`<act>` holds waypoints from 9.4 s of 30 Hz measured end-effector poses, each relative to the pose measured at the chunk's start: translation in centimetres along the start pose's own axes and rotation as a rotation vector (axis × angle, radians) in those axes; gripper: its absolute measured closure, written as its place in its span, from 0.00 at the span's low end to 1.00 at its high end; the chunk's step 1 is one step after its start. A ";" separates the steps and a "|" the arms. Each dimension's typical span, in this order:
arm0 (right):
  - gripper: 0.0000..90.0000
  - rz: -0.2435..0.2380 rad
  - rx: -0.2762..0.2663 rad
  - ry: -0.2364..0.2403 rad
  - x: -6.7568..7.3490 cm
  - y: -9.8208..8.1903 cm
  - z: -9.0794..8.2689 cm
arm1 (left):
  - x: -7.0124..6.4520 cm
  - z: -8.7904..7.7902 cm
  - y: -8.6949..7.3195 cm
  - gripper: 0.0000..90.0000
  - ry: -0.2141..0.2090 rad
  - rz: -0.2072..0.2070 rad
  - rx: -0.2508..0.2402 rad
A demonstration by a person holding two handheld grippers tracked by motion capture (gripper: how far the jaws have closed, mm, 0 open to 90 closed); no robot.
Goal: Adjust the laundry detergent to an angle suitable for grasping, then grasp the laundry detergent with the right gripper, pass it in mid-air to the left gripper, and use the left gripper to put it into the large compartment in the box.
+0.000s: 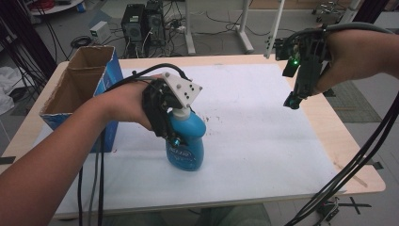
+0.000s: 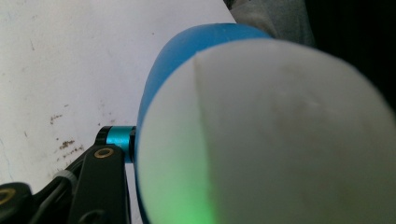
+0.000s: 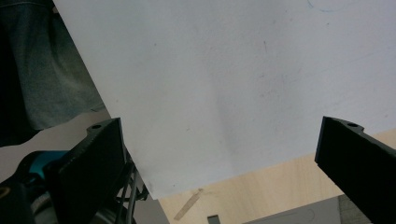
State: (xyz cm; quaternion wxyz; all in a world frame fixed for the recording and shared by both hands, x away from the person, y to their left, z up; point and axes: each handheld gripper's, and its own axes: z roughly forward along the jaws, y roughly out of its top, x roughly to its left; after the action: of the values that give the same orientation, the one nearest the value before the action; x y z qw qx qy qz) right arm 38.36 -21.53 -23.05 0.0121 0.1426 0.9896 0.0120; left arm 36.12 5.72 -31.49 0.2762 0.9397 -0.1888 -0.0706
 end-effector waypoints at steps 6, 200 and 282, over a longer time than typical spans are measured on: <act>0.01 -0.009 -0.003 0.000 0.0 0.1 0.1 | 0.0 0.3 -0.3 0.47 0.001 -0.004 0.019; 0.01 0.084 -0.508 0.159 1.9 -0.4 0.5 | -1.8 -9.3 -2.1 0.02 0.110 -0.507 0.493; 0.04 0.126 -0.972 0.117 10.6 9.3 17.2 | -3.0 -9.0 -3.2 0.02 0.118 -0.509 0.476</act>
State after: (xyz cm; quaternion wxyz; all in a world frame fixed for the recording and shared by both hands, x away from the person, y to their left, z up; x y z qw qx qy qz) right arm 31.28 -9.21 -40.25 0.0211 0.1791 0.8579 0.4812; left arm 36.52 13.84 -25.66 0.0332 0.9972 0.0566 -0.0368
